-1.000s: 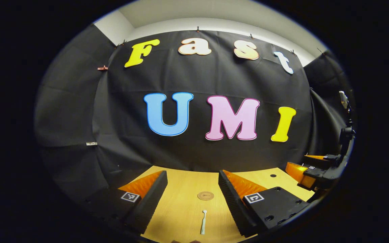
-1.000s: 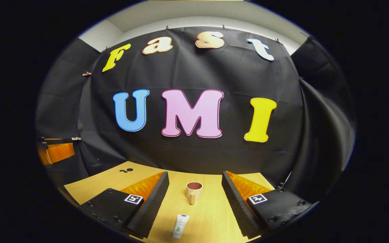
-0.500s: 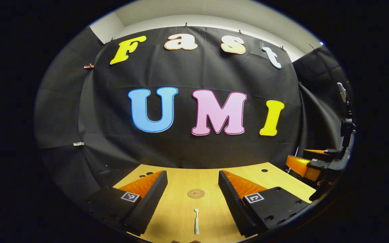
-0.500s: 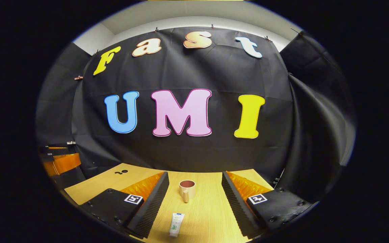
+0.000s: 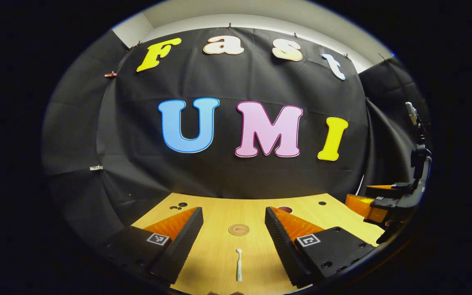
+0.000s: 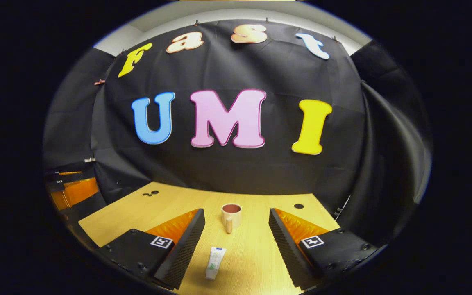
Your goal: Put the toothbrush and toothpaste on the desktop into the cup, then pick up the cup and place it on the coaster on the desktop.
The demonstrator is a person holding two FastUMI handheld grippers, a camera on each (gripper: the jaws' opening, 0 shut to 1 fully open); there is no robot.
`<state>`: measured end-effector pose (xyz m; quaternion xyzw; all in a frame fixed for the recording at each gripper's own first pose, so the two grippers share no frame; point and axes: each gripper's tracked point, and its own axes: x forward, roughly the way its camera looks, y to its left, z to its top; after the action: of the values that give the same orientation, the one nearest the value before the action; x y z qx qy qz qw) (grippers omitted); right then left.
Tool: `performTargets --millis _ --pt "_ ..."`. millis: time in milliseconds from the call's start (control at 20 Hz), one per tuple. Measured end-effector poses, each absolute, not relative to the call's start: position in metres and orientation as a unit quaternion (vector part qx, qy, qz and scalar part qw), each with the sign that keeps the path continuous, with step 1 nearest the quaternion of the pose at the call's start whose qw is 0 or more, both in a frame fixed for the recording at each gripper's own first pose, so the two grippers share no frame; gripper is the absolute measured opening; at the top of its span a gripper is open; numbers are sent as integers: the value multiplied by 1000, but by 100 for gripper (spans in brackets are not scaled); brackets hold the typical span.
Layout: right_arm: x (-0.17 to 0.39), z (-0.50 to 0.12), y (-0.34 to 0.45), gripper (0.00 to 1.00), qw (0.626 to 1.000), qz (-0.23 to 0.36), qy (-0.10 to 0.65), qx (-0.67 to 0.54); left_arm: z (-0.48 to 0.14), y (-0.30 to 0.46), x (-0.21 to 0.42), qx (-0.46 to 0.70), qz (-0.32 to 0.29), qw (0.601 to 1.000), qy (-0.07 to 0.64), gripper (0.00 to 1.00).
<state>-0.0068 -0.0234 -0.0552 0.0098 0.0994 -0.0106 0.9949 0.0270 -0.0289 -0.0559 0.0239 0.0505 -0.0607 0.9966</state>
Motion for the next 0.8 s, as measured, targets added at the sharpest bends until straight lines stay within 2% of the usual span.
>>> performTargets --millis 250,500,800 --pt "13 -104 7 97 976 37 205 54 -72 -13 27 10 -40 997 72 97" --pt "16 -182 32 99 928 79 360 59 -94 11 26 -11 -2 995 99 96" --pt "24 -252 37 99 889 82 449 10 -116 35 22 -5 40 991 131 97"
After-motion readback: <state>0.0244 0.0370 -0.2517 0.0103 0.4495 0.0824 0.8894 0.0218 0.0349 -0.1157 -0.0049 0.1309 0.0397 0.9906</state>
